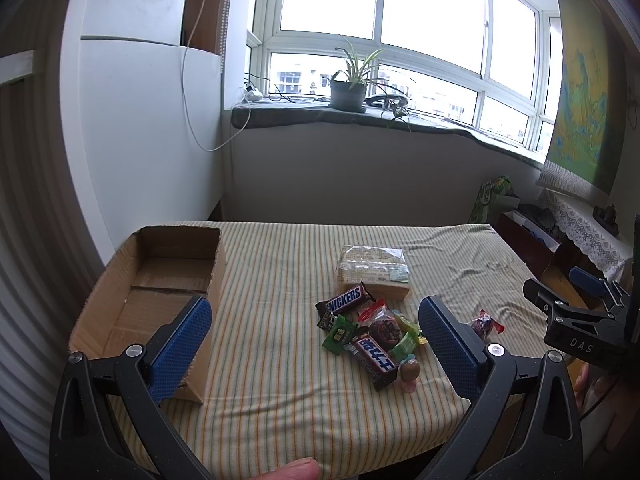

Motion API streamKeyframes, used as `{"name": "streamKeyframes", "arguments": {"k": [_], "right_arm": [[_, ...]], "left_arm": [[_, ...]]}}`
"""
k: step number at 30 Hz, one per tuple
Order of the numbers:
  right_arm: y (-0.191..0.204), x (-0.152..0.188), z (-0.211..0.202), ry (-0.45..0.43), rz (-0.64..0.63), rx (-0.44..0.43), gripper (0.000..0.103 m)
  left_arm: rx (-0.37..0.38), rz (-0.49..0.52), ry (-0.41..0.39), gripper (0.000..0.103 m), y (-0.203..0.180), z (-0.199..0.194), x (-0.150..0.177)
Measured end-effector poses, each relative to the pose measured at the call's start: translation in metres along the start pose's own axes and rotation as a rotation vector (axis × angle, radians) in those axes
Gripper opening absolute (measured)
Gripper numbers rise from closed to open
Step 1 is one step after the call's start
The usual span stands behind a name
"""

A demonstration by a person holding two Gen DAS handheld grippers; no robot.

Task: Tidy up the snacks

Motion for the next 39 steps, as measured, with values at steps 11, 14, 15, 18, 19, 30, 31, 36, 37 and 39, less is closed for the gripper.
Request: {"name": "streamKeyframes", "arguments": {"k": [11, 14, 15, 18, 19, 30, 31, 36, 37, 39], "right_arm": [[-0.001, 0.001, 0.0, 0.002, -0.001, 0.001, 0.103], [-0.001, 0.002, 0.0, 0.001, -0.001, 0.002, 0.103], [-0.002, 0.002, -0.001, 0.001, -0.001, 0.002, 0.103], [-0.002, 0.003, 0.0, 0.002, -0.001, 0.002, 0.103], [-0.001, 0.002, 0.001, 0.002, -0.001, 0.001, 0.103], [-0.007, 0.01, 0.006, 0.017, 0.005, 0.005, 0.103], [-0.008, 0.009, 0.013, 0.028, 0.006, 0.005, 0.103], [-0.016, 0.028, 0.031, 0.08, 0.023, 0.003, 0.103], [-0.018, 0.034, 0.036, 0.096, 0.029, 0.003, 0.103], [-0.023, 0.052, 0.047, 0.14, 0.044, 0.005, 0.103]], "left_arm": [[0.001, 0.0, 0.001, 0.103, 0.0, 0.0, 0.001], [0.002, 0.0, 0.001, 0.103, 0.0, 0.0, 0.001], [0.002, 0.0, 0.001, 0.103, -0.001, 0.0, 0.002], [0.002, 0.0, 0.002, 0.103, -0.001, 0.0, 0.002], [0.002, 0.001, 0.002, 0.103, -0.001, 0.0, 0.002], [0.003, 0.008, 0.01, 0.103, -0.004, 0.004, 0.005], [0.004, 0.009, 0.015, 0.103, -0.005, 0.005, 0.006], [0.011, 0.016, 0.065, 0.103, -0.01, 0.024, 0.016], [0.012, 0.019, 0.079, 0.103, -0.011, 0.029, 0.021], [0.019, 0.024, 0.112, 0.103, -0.015, 0.041, 0.033]]}}
Point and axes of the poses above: each gripper's, at about its wrist camera, not at the fingertips, and z roughly the way its jaws point, y to its left, x to its underside, the point moved 7 cm from there along z, roughly the way its jaws point, and after that the axes turned 13 degrees about -x, right-handed, at the moved point
